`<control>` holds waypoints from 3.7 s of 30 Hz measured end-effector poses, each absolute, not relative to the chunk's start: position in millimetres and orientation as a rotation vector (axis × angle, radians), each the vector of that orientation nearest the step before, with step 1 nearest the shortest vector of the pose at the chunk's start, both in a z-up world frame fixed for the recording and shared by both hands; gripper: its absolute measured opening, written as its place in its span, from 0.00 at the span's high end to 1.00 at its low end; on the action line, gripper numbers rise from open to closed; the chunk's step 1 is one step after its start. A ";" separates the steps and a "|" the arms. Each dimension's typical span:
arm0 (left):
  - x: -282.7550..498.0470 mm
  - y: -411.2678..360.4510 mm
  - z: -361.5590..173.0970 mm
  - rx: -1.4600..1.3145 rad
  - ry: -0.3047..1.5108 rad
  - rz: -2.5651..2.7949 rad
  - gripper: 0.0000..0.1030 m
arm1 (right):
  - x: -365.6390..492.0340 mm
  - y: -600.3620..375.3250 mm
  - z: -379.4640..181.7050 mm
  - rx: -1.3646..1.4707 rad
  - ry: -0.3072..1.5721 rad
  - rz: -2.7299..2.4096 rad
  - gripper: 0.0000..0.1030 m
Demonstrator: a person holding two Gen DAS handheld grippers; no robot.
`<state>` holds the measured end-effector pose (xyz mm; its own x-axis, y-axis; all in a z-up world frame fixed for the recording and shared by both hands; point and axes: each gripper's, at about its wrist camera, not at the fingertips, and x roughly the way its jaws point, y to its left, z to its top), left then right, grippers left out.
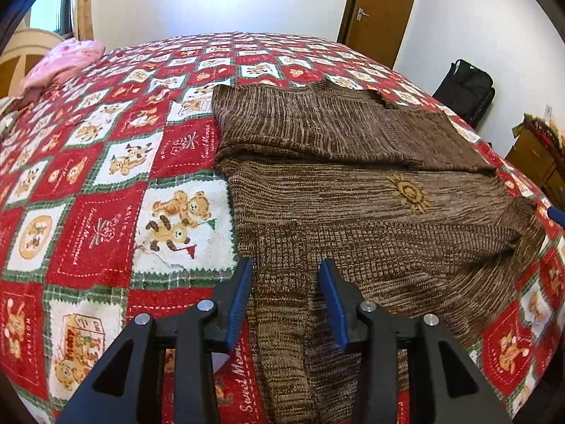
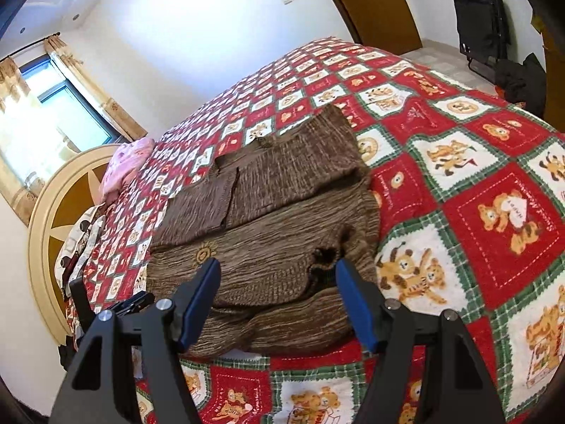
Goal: Fold small clothes
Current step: 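Move both grippers to the folded sweater's bottom edge, then grasp the bottom edge with both grippers and lift it toward the collar, then lay the folded edge over the collar and open both grippers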
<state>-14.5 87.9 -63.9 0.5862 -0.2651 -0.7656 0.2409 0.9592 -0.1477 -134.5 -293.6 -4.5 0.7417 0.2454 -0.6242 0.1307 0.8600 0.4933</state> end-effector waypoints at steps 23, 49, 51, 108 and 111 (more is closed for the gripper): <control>-18.9 75.4 -58.3 -0.032 0.864 -0.324 0.91 | -90.6 -263.7 -47.0 -0.252 0.983 0.087 0.41; -21.5 76.5 -21.7 -0.152 0.782 -0.366 0.91 | -82.8 -328.2 -30.4 0.732 0.877 0.411 0.86; -21.2 77.2 -14.5 -0.154 0.765 -0.362 0.91 | -81.6 -329.4 -25.9 0.733 0.871 0.393 0.86; 199.8 95.2 -29.3 -0.284 0.841 -0.073 0.91 | 119.7 -359.3 -21.8 0.453 0.896 0.065 0.86; 205.7 92.9 -37.3 -0.276 0.856 -0.070 0.91 | 124.0 -359.6 -28.0 0.427 0.904 0.056 0.86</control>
<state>205.7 92.9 -37.3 0.6558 -0.1710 -0.7353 -0.0499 0.9620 -0.2683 124.0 -359.6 -28.0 0.6226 0.2244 -0.7497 0.1310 0.9146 0.3825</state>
